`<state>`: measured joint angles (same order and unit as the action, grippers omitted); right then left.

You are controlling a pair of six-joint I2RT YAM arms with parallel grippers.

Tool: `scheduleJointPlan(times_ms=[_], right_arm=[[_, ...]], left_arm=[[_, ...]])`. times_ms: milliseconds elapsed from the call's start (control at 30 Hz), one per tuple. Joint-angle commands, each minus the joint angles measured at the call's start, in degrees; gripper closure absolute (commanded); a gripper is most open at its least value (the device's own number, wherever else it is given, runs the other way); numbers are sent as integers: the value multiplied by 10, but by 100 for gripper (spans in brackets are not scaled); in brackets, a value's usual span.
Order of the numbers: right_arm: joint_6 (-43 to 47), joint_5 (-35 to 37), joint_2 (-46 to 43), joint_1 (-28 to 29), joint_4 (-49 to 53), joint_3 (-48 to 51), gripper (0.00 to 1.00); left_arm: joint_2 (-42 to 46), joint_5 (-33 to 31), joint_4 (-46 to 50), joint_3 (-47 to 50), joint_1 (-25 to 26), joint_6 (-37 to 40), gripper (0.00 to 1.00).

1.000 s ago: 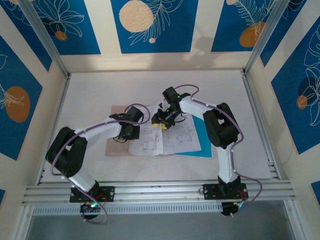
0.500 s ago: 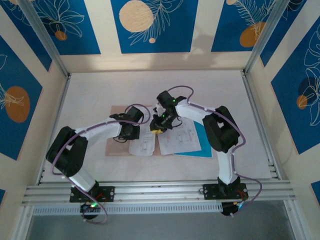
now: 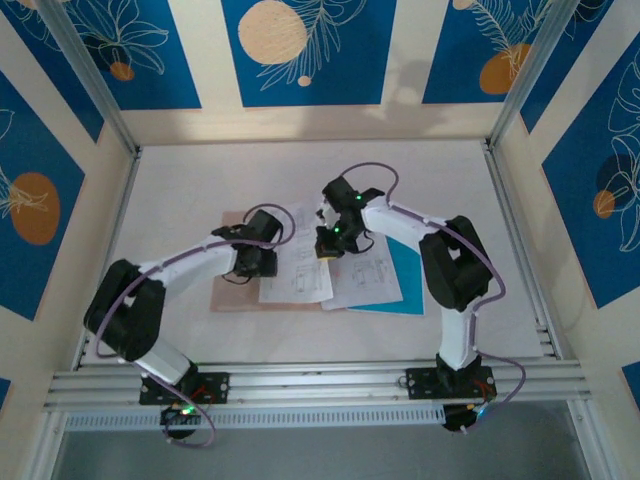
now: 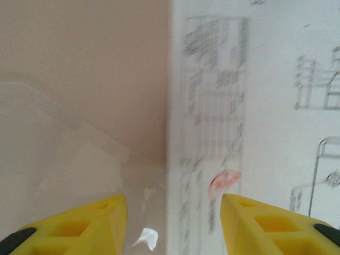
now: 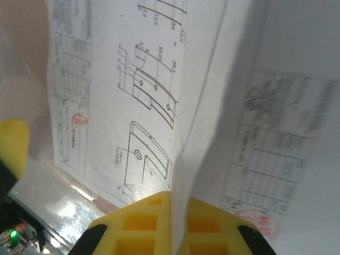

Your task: Put the files into the folder

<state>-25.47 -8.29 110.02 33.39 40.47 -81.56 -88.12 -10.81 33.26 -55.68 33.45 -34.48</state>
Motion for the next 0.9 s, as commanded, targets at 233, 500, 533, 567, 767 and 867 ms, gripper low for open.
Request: scheduleJointPlan(times_ms=[233, 500, 533, 567, 767, 867], right_arm=[[102, 133, -103, 9, 50, -17, 100], [94, 162, -164, 40, 72, 22, 100], [90, 160, -167, 43, 72, 26, 100], [83, 156, -169, 46, 72, 31, 100], [52, 133, -170, 60, 64, 51, 100], [39, 116, -173, 61, 59, 53, 100]], left_arm=[[113, 50, 12, 115, -97, -59, 67], [115, 71, 21, 152, -191, -52, 78], [119, 71, 19, 156, -198, -53, 79], [124, 69, 17, 161, -204, -53, 80], [139, 67, 13, 183, -227, -54, 88], [140, 66, 12, 190, -228, -53, 91]])
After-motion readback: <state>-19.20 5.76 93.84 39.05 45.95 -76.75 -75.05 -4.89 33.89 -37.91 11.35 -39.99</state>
